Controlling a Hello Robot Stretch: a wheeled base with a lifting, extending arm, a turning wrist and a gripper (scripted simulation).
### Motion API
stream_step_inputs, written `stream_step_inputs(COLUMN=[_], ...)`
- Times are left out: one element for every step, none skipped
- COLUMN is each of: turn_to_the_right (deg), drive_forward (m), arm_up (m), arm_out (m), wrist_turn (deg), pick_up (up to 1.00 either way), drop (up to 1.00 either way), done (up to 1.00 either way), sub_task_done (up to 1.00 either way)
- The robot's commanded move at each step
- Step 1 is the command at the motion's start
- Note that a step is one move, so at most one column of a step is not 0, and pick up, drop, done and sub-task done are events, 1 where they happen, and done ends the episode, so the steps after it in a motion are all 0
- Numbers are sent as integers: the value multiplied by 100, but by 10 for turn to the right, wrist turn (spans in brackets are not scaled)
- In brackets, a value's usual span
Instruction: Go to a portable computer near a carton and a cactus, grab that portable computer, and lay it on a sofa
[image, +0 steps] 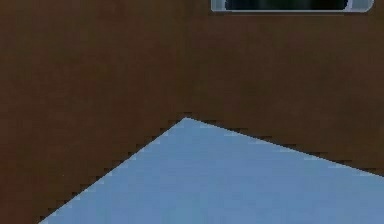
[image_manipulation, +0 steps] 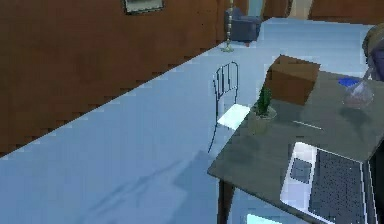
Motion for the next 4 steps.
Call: stream_step_inputs(turn_to_the_right=[0,450,420,0], drive_forward=[30,0,0,100], arm_up=[0,0,0,0], arm_out=[0,0,0,0], wrist_turn=[0,0,0,0], pick_up=[0,0,0,0], drop=[0,0,0,0], done=[0,0,0,0], sub_task_done=[0,0,0,0])
